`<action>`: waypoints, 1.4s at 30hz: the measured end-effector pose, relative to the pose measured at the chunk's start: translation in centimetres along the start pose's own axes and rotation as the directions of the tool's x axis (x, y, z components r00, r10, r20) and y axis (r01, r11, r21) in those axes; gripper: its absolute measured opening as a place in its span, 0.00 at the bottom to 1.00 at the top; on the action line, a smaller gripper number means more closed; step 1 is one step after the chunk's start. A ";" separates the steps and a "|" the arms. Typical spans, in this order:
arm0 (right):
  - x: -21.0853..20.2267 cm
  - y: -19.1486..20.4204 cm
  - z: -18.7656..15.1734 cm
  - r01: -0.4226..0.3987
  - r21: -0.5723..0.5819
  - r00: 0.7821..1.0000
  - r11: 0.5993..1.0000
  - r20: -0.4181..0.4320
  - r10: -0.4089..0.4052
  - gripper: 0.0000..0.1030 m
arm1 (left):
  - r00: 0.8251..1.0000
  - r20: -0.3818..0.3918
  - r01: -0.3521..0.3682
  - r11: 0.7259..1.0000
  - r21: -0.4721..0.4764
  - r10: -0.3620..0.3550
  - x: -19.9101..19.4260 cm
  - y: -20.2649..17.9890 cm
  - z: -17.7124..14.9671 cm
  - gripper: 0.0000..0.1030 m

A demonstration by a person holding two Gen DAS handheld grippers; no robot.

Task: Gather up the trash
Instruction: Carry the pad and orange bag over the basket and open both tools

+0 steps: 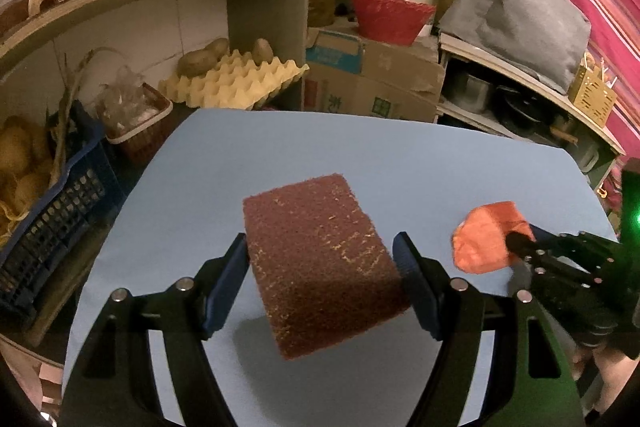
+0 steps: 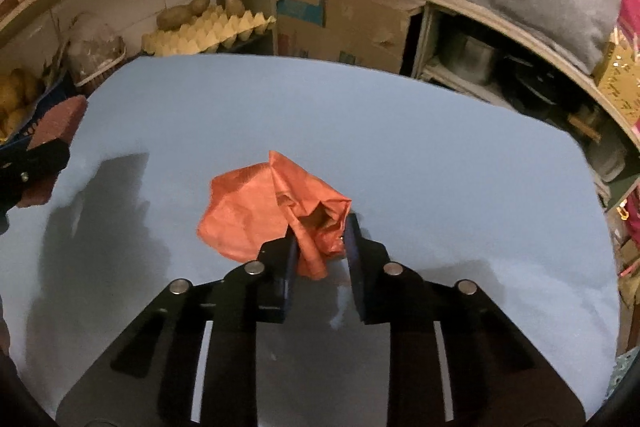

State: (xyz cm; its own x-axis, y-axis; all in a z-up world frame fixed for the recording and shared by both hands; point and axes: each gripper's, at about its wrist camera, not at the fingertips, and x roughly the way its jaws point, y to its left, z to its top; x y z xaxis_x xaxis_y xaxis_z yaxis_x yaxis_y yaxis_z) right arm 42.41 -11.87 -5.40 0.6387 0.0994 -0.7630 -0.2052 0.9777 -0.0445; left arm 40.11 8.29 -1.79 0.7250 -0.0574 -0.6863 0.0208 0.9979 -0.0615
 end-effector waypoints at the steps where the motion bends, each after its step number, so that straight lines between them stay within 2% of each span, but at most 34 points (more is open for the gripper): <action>1: -0.5 -0.3 -0.1 0.005 0.002 1.000 1.000 0.005 -0.006 0.21 | 1.000 0.006 0.003 1.000 -0.001 -0.003 -0.1 -0.1 -0.1 0.70; 7: -4.8 -4.2 -2.2 0.048 0.054 0.997 0.997 0.053 -0.051 0.20 | 0.999 0.023 0.030 0.999 0.021 -0.030 -0.5 -2.1 -0.5 0.70; 13: -10.4 -10.5 -6.2 0.109 0.148 0.988 0.983 0.097 -0.124 0.20 | 0.997 0.054 0.048 0.996 0.073 -0.052 -1.1 -5.3 -1.1 0.70; 17: -13.6 -15.5 -9.7 0.128 0.251 0.980 0.960 0.117 -0.162 0.20 | 0.995 0.047 0.078 0.992 0.099 -0.083 -2.0 -7.6 -1.8 0.70; 20: -15.9 -19.3 -12.5 0.142 0.325 0.973 0.935 0.126 -0.192 0.20 | 0.992 0.093 0.064 0.986 0.155 -0.079 -3.5 -9.9 -2.5 0.70; 25: -19.5 -24.0 -15.1 0.128 0.414 0.961 0.901 0.173 -0.216 0.20 | 0.985 0.145 0.064 0.982 0.178 -0.091 -6.4 -14.3 -2.7 0.70; 27: -21.1 -25.5 -16.0 0.139 0.435 0.951 0.890 0.193 -0.243 0.20 | 0.978 0.182 0.069 0.979 0.194 -0.105 -8.1 -16.7 -2.8 0.70; 30: -23.4 -26.8 -17.0 0.173 0.435 0.932 0.884 0.219 -0.290 0.20 | 0.962 0.218 0.120 0.973 0.195 -0.162 -10.4 -20.7 -2.8 0.70; 32: -25.2 -27.8 -18.0 0.187 0.443 0.916 0.877 0.243 -0.318 0.20 | 0.944 0.268 0.135 0.966 0.222 -0.193 -12.2 -24.7 -3.3 0.70; 34: -26.4 -28.7 -18.9 0.201 0.450 0.905 0.870 0.254 -0.341 0.20 | 0.930 0.286 0.162 0.955 0.250 -0.232 -13.4 -27.9 -4.0 0.70; 38: -28.9 -31.3 -21.8 0.262 0.471 0.877 0.842 0.247 -0.412 0.20 | 0.909 0.284 0.207 0.922 0.327 -0.305 -14.8 -35.2 -6.5 0.70; 42: -30.5 -34.0 -24.9 0.283 0.515 0.863 0.809 0.231 -0.449 0.20 | 0.889 0.245 0.271 0.875 0.402 -0.388 -15.5 -41.8 -9.0 0.70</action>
State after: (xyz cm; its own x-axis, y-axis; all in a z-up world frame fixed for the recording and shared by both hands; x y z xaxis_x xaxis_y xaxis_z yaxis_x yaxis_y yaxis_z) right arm 11.44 -52.80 3.30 0.8148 -0.3108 -0.4893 0.3969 0.9144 0.0802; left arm 21.78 -32.76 4.86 0.8048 -0.4304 -0.4087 0.4913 0.8694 0.0519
